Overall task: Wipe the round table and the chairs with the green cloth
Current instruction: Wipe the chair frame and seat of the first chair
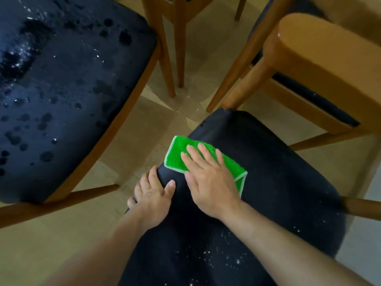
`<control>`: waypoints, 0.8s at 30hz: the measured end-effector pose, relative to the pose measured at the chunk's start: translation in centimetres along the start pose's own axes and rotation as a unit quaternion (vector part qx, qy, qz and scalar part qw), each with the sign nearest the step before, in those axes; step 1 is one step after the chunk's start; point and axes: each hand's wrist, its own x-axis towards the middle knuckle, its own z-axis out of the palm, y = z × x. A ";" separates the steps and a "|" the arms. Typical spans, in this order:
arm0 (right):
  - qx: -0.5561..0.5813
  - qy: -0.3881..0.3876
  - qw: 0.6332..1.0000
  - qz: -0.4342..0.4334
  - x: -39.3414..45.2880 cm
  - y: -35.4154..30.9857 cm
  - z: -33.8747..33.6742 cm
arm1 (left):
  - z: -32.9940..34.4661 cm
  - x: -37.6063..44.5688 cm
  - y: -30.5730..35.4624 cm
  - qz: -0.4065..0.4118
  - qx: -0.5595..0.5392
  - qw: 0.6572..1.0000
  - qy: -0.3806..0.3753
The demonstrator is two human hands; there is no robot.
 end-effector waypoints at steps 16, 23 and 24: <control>-0.026 -0.040 0.996 -0.073 5.1 1.1 -1.0 | 0.1 -0.1 0.4 -0.018 0.003 1.000 0.012; -0.010 0.074 0.991 0.113 7.2 6.7 -2.9 | 0.2 0.2 -0.1 0.006 0.006 1.000 -0.005; -0.008 0.074 0.990 0.124 6.9 5.6 -2.5 | 0.2 0.3 -0.1 0.007 0.008 1.000 -0.004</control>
